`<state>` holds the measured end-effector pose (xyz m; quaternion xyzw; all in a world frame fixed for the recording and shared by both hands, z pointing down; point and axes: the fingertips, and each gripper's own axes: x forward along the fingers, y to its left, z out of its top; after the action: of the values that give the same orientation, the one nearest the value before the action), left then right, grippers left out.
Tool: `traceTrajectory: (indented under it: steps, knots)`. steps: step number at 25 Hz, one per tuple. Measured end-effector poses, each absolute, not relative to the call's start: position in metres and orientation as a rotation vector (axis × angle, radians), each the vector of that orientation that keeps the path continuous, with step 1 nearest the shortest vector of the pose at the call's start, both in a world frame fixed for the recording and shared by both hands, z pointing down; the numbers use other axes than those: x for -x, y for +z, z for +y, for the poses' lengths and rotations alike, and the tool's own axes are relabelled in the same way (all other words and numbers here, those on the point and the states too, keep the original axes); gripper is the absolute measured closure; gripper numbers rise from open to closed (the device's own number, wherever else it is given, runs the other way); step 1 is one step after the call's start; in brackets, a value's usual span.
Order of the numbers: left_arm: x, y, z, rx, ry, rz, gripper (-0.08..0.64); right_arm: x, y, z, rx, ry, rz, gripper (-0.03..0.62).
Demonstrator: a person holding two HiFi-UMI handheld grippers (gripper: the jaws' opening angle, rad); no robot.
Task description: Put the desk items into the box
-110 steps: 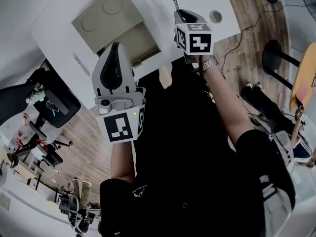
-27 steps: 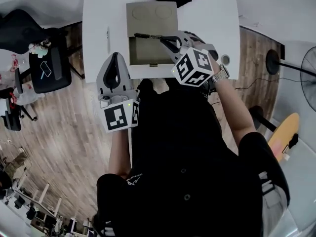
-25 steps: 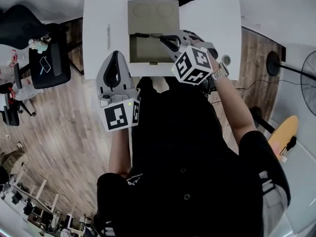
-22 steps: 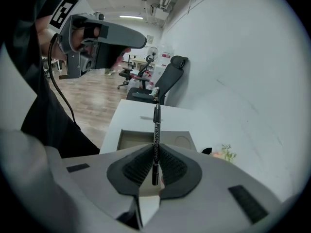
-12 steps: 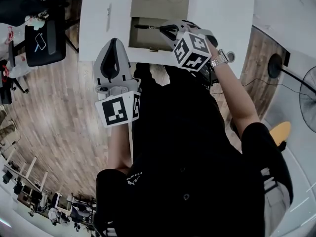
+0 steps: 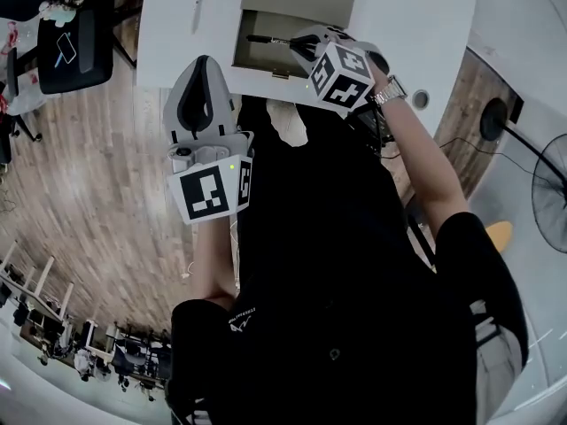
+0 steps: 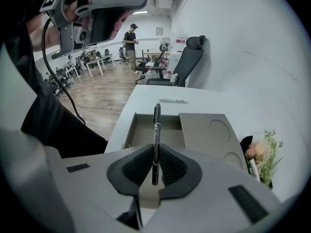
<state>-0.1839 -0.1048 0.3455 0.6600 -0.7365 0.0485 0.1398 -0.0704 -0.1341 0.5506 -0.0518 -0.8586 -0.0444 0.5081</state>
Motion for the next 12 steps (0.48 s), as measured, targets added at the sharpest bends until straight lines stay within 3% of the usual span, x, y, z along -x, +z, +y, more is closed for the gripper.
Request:
traceTrajectory:
  steps: [12]
  knots:
    - [0.168,0.363,-0.102,-1.878,0.142,-2.103,0.552,0.062,0.602,-0.124,0.17,0.002,-2.0,0.554]
